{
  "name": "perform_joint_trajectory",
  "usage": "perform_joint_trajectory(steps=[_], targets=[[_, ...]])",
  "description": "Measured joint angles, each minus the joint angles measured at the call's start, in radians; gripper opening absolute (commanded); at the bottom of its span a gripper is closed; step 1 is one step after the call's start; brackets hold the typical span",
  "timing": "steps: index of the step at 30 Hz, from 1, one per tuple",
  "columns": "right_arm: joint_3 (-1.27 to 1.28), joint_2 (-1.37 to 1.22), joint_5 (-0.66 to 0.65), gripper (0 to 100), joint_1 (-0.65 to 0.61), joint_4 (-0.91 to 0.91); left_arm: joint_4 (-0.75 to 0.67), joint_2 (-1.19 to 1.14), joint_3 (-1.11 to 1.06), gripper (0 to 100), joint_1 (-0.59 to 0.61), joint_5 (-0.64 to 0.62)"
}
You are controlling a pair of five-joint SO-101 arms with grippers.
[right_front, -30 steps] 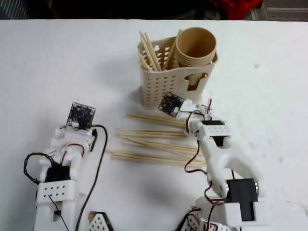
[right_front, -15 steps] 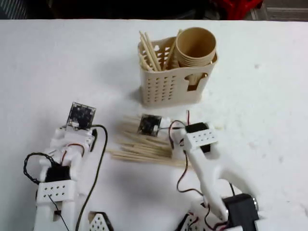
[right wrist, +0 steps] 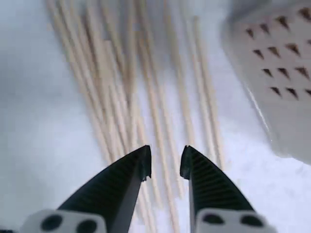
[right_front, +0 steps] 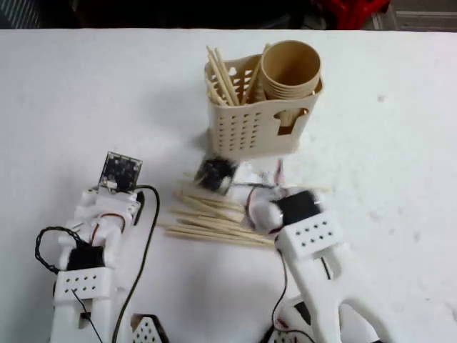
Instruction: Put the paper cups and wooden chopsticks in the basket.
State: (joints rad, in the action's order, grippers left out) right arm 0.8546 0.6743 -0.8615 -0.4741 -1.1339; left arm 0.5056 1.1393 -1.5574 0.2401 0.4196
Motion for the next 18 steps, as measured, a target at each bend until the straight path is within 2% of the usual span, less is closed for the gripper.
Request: perform_joint_trajectory(steps=[5,7,14,18], targets=[[-0.002,-0.086,0.017,16.9,-0.236,-0.02,0.0,0.0,0.0,23,0.0,0.0],[-0.002,-0.164,0.018,17.0,-0.275,0.037,0.0,0.0,0.0,23,0.0,0.0],[-0.092,-0.474,0.012,16.8,-0.265,0.259,0.0,0.0,-0.002,23,0.002,0.0],[-0.141,-0.569,0.011,9.4,-0.247,0.29,0.0,-0.002,-0.002,23,0.003,0.0]])
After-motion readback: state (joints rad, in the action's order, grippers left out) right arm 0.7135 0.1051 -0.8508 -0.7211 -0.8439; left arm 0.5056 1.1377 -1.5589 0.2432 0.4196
